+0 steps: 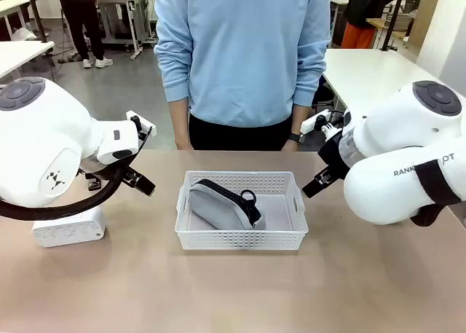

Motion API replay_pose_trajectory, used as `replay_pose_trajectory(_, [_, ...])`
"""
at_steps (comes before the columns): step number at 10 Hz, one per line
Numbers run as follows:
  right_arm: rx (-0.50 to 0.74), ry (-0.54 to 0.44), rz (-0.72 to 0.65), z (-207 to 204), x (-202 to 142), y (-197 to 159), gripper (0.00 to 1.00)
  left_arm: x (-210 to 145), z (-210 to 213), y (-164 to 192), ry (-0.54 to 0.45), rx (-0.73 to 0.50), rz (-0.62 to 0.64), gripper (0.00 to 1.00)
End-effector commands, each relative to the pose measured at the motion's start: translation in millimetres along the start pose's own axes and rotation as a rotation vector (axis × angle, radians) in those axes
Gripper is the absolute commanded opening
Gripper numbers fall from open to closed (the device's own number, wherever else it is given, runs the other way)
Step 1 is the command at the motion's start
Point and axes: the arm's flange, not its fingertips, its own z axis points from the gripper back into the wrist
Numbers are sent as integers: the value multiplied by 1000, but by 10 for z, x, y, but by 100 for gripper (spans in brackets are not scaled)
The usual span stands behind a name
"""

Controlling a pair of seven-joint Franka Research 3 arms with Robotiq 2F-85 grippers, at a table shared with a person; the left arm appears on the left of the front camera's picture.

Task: Efficiently arrange items inside the basket to fit them all.
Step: Pick up the Digital clock and place it inside the Organizing basket.

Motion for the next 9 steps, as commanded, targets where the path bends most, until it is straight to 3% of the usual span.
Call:
replay_pose_trajectory(1, [0,0,0,0,0,0,100,1,1,0,0,0,0,100])
replay_pose_trajectory(9, [0,0,0,0,0,0,100,1,1,0,0,0,0,100])
